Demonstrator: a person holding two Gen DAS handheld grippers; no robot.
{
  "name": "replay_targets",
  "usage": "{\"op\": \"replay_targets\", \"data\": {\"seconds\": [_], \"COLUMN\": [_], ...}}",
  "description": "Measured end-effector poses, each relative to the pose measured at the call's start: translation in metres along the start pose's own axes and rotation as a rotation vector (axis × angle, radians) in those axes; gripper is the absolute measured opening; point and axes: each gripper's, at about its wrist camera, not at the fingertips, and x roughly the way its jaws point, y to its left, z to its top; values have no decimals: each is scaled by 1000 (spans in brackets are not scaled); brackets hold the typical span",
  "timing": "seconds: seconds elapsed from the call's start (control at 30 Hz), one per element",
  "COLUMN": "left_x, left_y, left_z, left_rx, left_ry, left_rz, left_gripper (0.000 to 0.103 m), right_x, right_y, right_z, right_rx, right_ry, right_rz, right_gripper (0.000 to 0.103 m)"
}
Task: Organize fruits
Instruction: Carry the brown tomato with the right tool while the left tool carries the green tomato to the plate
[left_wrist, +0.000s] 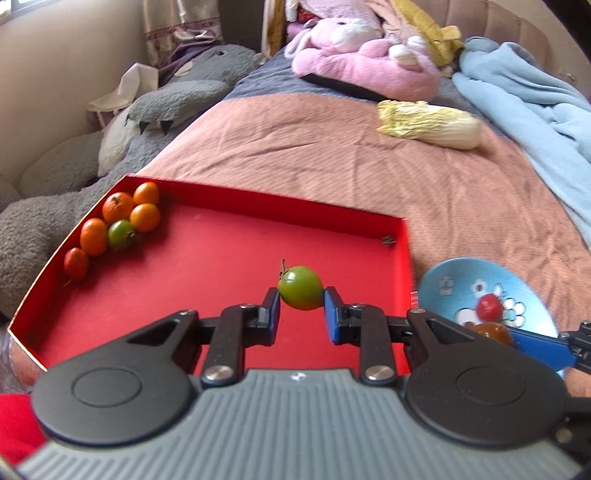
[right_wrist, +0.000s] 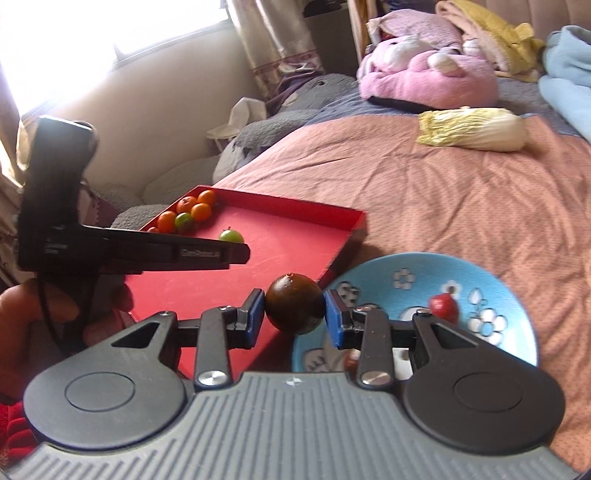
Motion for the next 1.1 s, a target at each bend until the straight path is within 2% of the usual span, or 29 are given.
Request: {"op": "replay_targets", "data": {"seconds": [0.4, 0.67, 1.1], "left_x": [-4, 0, 7], "left_y": [-57, -94, -118], "left_z": [3, -11, -35], "left_rx": [76, 157, 247], "left_ry": [-5, 18, 55], "left_rz": [-71, -127, -194], "left_gripper": [29, 29, 29], "right_x": [-21, -4, 22], "right_y": [-44, -71, -89], "right_z": [-14, -23, -29], "right_rx": [42, 10, -56], "right_ry": [-3, 70, 126], "right_rz": [-85, -238, -347], "right_gripper": [41, 41, 41]}}
